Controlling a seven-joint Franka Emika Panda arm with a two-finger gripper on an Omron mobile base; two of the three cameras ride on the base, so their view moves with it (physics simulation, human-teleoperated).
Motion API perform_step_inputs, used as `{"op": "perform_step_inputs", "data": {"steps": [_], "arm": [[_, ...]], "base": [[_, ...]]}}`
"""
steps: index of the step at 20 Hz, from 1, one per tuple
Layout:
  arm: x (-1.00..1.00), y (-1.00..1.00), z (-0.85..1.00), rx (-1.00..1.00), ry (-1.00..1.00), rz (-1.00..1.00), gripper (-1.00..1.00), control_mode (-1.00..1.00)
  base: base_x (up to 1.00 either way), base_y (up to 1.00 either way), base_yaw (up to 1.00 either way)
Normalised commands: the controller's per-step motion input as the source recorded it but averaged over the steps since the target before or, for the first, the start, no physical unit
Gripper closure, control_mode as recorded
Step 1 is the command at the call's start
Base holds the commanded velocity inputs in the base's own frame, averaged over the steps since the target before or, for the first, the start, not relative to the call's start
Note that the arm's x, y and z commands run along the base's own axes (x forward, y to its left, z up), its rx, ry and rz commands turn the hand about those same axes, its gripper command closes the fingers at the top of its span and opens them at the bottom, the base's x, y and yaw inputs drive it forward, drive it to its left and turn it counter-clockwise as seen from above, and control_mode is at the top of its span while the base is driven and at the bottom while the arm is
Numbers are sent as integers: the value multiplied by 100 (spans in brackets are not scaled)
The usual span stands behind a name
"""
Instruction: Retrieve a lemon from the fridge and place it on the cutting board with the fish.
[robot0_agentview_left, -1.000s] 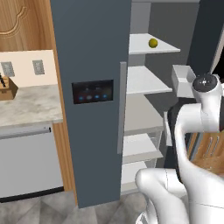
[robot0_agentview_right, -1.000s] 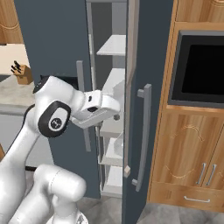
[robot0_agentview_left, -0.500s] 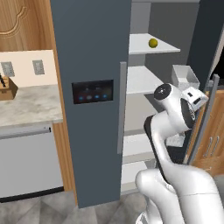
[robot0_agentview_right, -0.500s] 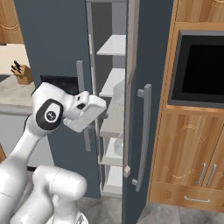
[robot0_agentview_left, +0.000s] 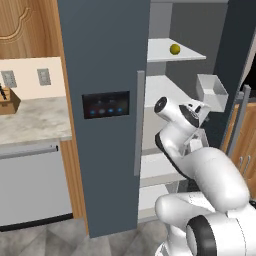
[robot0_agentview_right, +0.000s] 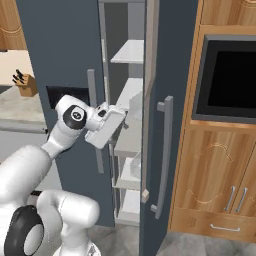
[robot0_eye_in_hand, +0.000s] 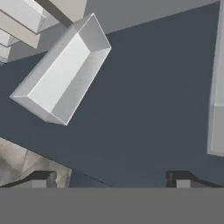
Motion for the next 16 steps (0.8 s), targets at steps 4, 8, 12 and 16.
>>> {"op": "perform_step_inputs", "data": {"steps": [4, 8, 12, 16], "arm": [[54, -38, -18, 0, 21, 9, -100, -100], [3, -38, -18, 0, 10, 2, -100, -100], [-24, -57, -16, 0, 2, 0, -100, -100], [-42, -94, -6, 0, 0, 0, -100, -100]], "base": [[0, 0, 0], [0, 0, 0], [0, 0, 0], [0, 0, 0]]}}
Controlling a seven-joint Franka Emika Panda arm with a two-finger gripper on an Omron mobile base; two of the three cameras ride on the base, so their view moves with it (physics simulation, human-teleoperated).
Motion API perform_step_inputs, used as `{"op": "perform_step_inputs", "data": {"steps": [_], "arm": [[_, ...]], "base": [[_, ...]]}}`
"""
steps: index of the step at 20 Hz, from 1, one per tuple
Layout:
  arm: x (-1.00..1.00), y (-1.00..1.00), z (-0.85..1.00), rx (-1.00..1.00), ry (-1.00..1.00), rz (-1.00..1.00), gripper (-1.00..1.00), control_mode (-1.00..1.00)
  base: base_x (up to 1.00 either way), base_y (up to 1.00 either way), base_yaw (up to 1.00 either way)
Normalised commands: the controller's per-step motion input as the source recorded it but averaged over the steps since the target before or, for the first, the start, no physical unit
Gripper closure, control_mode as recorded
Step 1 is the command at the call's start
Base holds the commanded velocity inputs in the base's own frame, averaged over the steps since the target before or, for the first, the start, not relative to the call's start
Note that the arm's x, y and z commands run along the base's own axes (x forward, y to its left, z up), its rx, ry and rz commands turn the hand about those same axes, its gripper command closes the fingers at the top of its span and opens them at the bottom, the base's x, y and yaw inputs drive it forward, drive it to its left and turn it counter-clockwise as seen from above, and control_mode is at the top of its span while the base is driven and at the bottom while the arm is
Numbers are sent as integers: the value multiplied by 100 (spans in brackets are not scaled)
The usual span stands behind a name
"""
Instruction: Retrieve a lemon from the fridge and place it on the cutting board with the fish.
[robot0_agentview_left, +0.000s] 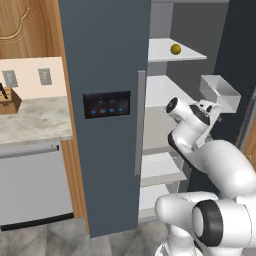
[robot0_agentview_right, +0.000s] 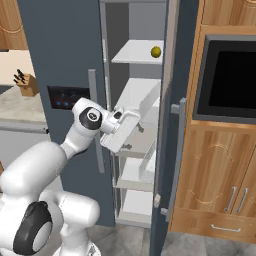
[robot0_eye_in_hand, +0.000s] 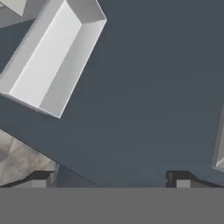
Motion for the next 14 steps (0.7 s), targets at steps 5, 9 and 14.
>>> {"op": "perform_step_inputs", "data": {"steps": [5, 9, 14], "arm": [[-14, -100, 0, 0, 6, 0, -100, -100], [-23, -25, 0, 0, 2, 0, -100, -100], [-28, 82, 14, -2, 0, -1, -100, -100]], "base": [[0, 0, 0], [0, 0, 0], [0, 0, 0]]}}
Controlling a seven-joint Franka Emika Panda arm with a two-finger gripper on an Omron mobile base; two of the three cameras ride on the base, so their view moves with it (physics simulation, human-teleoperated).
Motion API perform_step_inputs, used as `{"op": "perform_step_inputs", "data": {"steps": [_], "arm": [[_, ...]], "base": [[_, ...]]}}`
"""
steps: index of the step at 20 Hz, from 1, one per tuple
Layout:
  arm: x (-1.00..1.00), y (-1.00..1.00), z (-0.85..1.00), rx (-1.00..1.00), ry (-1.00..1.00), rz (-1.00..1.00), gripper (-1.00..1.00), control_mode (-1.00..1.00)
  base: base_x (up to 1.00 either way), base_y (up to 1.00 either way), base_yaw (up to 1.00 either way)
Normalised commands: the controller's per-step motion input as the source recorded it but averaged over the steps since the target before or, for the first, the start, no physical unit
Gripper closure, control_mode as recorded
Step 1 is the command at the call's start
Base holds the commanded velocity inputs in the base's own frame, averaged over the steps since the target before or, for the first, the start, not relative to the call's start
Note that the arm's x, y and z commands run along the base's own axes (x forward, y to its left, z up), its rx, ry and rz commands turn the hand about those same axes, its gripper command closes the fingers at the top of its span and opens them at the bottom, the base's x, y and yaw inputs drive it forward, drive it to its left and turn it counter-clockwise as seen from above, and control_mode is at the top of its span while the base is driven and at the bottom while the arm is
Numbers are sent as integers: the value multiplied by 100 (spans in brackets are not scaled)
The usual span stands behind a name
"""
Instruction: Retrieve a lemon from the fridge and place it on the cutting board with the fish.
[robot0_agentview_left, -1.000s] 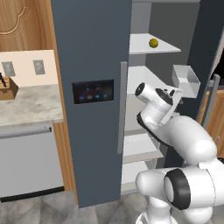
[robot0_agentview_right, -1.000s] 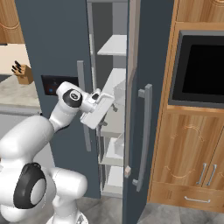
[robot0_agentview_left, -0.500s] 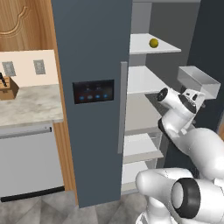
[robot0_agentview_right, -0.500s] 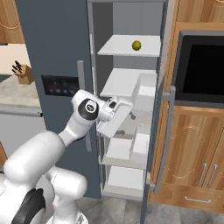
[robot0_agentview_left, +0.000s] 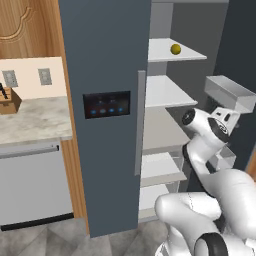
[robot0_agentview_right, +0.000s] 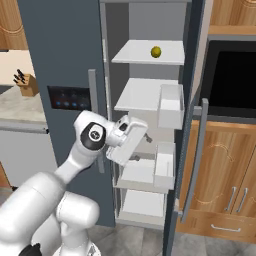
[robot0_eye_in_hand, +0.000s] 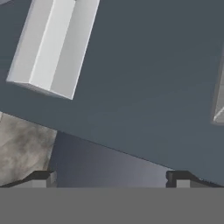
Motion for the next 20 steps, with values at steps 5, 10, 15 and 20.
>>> {"op": "perform_step_inputs", "data": {"steps": [5, 10, 15, 20], "arm": [[19, 100, 2, 18, -2, -6, -100, -100], [13, 82, -14, 56, 1, -29, -100, -100], [-9, 60, 16, 47, -1, -45, -100, -100], [-28, 50, 9, 45, 0, -53, -100, -100]], "base": [[0, 0, 0], [0, 0, 0], [0, 0, 0], [0, 0, 0]]}}
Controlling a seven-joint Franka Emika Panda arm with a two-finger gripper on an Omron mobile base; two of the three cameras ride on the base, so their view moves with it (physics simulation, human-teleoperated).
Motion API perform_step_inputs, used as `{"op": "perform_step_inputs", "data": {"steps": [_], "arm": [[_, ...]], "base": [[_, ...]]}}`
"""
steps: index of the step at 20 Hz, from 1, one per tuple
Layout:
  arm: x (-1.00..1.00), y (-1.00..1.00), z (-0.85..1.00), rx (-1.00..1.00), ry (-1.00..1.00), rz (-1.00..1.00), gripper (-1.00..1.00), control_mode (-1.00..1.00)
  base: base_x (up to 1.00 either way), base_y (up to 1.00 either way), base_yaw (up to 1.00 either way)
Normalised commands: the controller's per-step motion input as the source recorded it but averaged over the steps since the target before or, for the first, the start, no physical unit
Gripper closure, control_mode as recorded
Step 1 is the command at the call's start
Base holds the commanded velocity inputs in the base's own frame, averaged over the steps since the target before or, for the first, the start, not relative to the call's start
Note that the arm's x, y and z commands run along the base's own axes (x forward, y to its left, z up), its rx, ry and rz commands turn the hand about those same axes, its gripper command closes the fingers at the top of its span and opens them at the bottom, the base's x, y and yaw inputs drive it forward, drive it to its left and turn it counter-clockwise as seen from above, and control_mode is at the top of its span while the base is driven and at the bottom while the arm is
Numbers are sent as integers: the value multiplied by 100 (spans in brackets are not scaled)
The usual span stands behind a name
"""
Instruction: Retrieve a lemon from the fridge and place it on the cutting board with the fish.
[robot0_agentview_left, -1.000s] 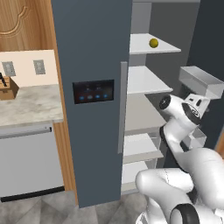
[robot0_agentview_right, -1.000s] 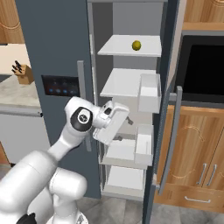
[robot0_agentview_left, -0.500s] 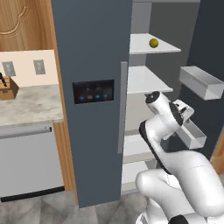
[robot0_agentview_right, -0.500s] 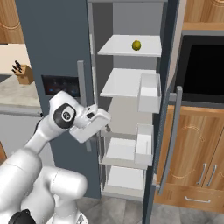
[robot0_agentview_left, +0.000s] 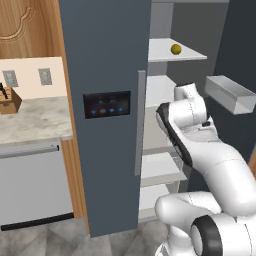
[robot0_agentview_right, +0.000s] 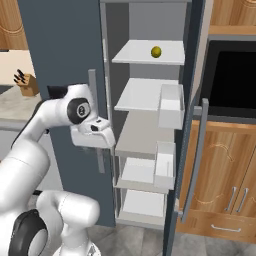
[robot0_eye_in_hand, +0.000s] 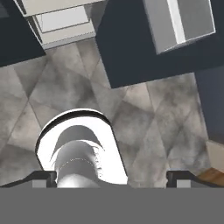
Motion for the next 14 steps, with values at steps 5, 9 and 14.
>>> {"op": "perform_step_inputs", "data": {"steps": [5, 9, 14], "arm": [[-38, 34, 2, 48, -2, -32, -100, -100], [-14, 1, 0, 2, -17, -6, -100, -100], [-14, -2, 4, -24, -16, 20, -100, -100]], "base": [[0, 0, 0], [0, 0, 0], [0, 0, 0]]}}
